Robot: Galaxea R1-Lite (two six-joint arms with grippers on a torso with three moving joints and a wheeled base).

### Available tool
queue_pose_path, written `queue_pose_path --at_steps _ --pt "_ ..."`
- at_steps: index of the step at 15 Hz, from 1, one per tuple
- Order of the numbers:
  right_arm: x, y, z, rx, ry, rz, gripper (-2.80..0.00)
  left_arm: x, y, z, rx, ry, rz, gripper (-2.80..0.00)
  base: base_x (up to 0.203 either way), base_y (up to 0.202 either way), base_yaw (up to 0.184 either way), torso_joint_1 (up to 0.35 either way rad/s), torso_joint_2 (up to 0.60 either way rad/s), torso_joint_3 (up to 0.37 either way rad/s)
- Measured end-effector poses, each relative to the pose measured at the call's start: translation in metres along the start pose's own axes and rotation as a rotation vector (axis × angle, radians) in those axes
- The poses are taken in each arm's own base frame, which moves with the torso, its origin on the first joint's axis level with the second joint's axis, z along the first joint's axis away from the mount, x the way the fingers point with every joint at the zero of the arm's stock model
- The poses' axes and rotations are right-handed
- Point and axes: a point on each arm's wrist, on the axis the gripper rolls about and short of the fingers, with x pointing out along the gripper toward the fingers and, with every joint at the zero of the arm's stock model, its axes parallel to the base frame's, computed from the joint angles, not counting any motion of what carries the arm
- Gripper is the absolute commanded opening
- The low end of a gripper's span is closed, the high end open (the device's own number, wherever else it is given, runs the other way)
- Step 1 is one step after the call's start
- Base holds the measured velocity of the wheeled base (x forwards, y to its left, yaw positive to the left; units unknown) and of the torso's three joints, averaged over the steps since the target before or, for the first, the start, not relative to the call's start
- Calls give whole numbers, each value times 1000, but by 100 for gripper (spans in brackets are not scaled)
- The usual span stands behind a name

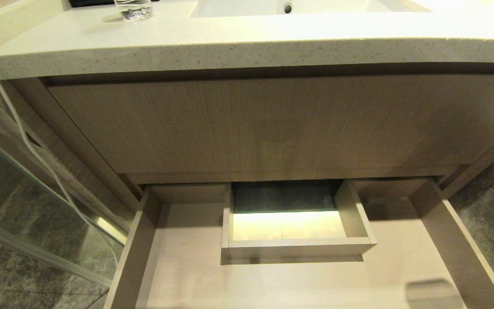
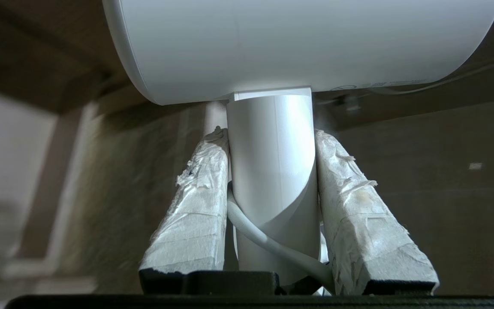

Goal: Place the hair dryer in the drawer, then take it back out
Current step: Place it on the countertop

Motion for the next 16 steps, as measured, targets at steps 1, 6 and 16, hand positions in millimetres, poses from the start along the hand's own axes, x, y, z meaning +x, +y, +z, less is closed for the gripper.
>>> queue_pose_path --at_steps 1,6,16 --pt "-14 -17 10 3 -47 -73 -280 0 0 0 0 0 0 -280 0 0 0 0 0 0" --pt "-21 -91 58 10 -190 -292 -280 0 0 0 0 -1 0 -280 0 0 0 0 0 0" --pt "157 -129 97 42 -292 -358 -280 0 0 0 0 0 0 -280 0 0 0 0 0 0"
